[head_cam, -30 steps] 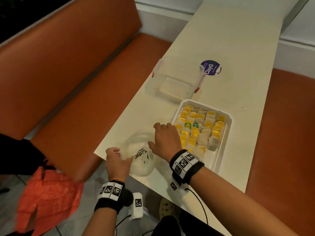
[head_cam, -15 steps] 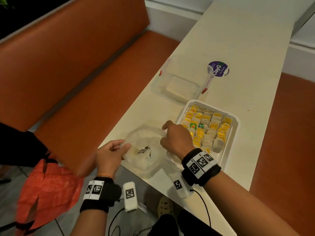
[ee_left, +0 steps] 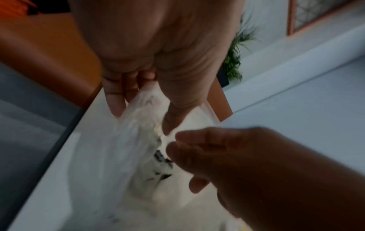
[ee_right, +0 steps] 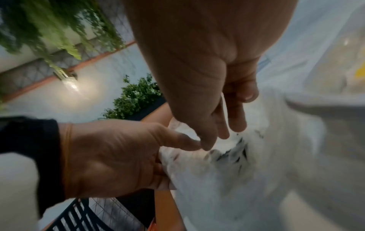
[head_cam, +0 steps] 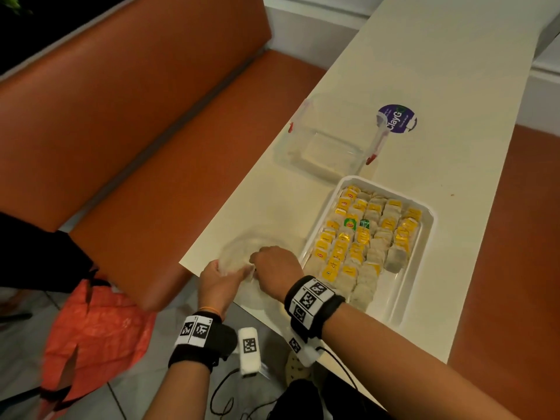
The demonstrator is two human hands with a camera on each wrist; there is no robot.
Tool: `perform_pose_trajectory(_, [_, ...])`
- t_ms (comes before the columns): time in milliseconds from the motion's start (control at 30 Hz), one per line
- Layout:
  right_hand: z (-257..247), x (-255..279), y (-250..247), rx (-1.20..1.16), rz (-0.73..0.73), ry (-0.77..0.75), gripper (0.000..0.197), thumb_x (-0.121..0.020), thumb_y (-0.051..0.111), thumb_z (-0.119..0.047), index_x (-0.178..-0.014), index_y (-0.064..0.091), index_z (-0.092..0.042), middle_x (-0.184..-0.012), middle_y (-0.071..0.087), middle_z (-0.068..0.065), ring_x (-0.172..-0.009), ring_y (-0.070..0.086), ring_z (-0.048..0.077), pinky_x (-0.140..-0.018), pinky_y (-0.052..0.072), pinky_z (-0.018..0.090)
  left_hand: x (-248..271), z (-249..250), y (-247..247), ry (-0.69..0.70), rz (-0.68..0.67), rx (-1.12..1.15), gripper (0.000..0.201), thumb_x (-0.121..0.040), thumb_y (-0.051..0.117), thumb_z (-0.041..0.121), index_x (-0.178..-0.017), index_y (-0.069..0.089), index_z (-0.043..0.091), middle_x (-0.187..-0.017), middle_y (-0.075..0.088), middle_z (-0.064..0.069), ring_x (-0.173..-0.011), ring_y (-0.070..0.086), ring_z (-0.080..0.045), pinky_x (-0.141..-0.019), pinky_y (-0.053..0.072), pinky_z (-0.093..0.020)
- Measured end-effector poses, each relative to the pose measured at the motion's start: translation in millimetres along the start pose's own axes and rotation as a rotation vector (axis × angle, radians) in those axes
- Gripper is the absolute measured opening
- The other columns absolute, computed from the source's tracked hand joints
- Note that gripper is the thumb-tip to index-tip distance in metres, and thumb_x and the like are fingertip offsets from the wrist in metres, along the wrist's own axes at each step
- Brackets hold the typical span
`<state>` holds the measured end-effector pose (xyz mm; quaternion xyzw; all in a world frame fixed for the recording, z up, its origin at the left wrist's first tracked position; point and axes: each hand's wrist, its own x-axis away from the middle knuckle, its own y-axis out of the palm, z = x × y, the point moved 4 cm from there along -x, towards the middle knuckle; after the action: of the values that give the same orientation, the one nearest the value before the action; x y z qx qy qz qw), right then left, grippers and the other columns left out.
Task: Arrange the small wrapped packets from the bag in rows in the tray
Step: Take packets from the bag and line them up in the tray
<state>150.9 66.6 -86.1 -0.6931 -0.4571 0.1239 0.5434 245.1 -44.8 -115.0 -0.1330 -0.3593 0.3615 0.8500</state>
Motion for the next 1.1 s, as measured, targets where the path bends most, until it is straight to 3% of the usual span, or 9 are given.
perform_pose_trajectory(100, [-4.8,-11.6,11.3,-0.012,-0.031,0.071,0.02,-0.099,0.061,-0.013,-0.116,0.065,-0.004,-0.117,0.065,0.017,-0.106,0.066,0.036,-0.076,0.045,0.038,-1.2,-3.6,2.2,0.002,0.046,-0.146,0.031,-0.092,0.077,0.035,-0.078,0.065,0.01,-0.076,0.067,-0.004,-0.069,0.058,-0.023,-0.062,0.043,-0.033])
perform_pose_trajectory(233, [-2.4,-19.1,20.2,-0.11,-0.045,0.145,0.03,-0.095,0.069,-0.02,-0.12,0.061,-0.005,-0.119,0.061,0.016,-0.106,0.066,0.036,-0.079,0.048,0.038,-4.1,-8.5,5.8,-0.011,0.008,-0.113,0.033,-0.094,0.07,0.037,-0.079,0.072,0.007,-0.08,0.074,-0.012,-0.082,0.069,-0.036,-0.077,0.056,-0.047])
perform_pose_trajectory(400, [9.3,-19.9,20.3,-0.282,-0.099,0.21,0.022,-0.092,0.067,-0.025,-0.107,0.068,-0.008,-0.111,0.07,0.011,-0.104,0.066,0.031,-0.078,0.05,0.034,-2.5,-11.2,2.1,-0.073,0.017,0.044,0.029,-0.096,0.068,0.028,-0.087,0.074,0.002,-0.094,0.076,-0.02,-0.077,0.062,-0.027,-0.076,0.052,-0.04])
perform_pose_trajectory(567, [15.6,-4.5,-4.6,-0.49,-0.046,0.224,0.02,-0.087,0.072,-0.021,-0.094,0.072,-0.003,-0.095,0.074,0.011,-0.089,0.068,0.028,-0.081,0.056,0.04,-0.3,-9.9,-1.6,-0.094,0.038,0.09,0.035,-0.086,0.072,0.04,-0.086,0.073,0.005,-0.089,0.075,-0.018,-0.077,0.062,-0.025,-0.084,0.058,-0.052])
perform_pose_trajectory(700, [26.9,14.1,-24.8,-0.859,-0.005,0.279,0.013,-0.085,0.08,-0.015,-0.088,0.068,-0.011,-0.083,0.077,0.009,-0.058,0.069,0.016,-0.054,0.054,0.026,7.4,5.4,-7.2,-0.035,0.049,0.053,0.047,-0.079,0.079,0.047,-0.118,0.071,0.022,-0.109,0.072,0.004,-0.099,0.069,-0.02,-0.087,0.059,-0.044])
perform_pose_trajectory(767, [33.7,25.5,-34.1,-1.009,-0.009,0.302,0.018,-0.086,0.082,-0.015,-0.096,0.069,-0.006,-0.087,0.079,0.013,-0.06,0.07,0.015,-0.045,0.044,0.019,15.5,15.7,-14.8,0.068,0.146,0.024,0.059,-0.082,0.076,0.059,-0.133,0.06,0.033,-0.131,0.057,0.009,-0.11,0.061,-0.017,-0.094,0.055,-0.043])
perform_pose_trajectory(867, [43.2,42.2,-46.9,-1.16,-0.019,0.28,0.027,-0.09,0.081,-0.019,-0.107,0.069,-0.002,-0.091,0.08,0.012,-0.066,0.071,0.014,-0.047,0.041,0.02,37.5,44.1,-20.9,0.376,0.202,0.058,0.023,-0.097,0.066,0.052,-0.119,0.065,0.046,-0.126,0.058,0.012,-0.11,0.061,-0.014,-0.087,0.053,-0.039])
perform_pose_trajectory(1000, [56.2,62.5,-53.1,-1.26,-0.09,0.215,0.022,-0.093,0.078,-0.02,-0.107,0.07,-0.006,-0.097,0.08,0.014,-0.071,0.071,0.015,-0.055,0.046,0.023,57.6,71.8,-7.6,0.629,-0.205,0.039,0.05,-0.103,0.059,0.01,-0.13,0.066,0.052,-0.126,0.066,0.019,-0.103,0.067,-0.01,-0.086,0.056,-0.031])
perform_pose_trajectory(1100, [69.8,81.4,-53.2,-1.267,-0.126,0.176,0.009,-0.094,0.077,-0.017,-0.098,0.07,-0.014,-0.085,0.078,0.003,-0.074,0.07,0.017,-0.059,0.049,0.025,68.4,89.8,6.1,0.791,-0.37,-0.129,0.058,-0.098,0.067,0.003,-0.132,0.067,0.05,-0.135,0.057,0.023,-0.107,0.066,-0.009,-0.08,0.055,-0.023])
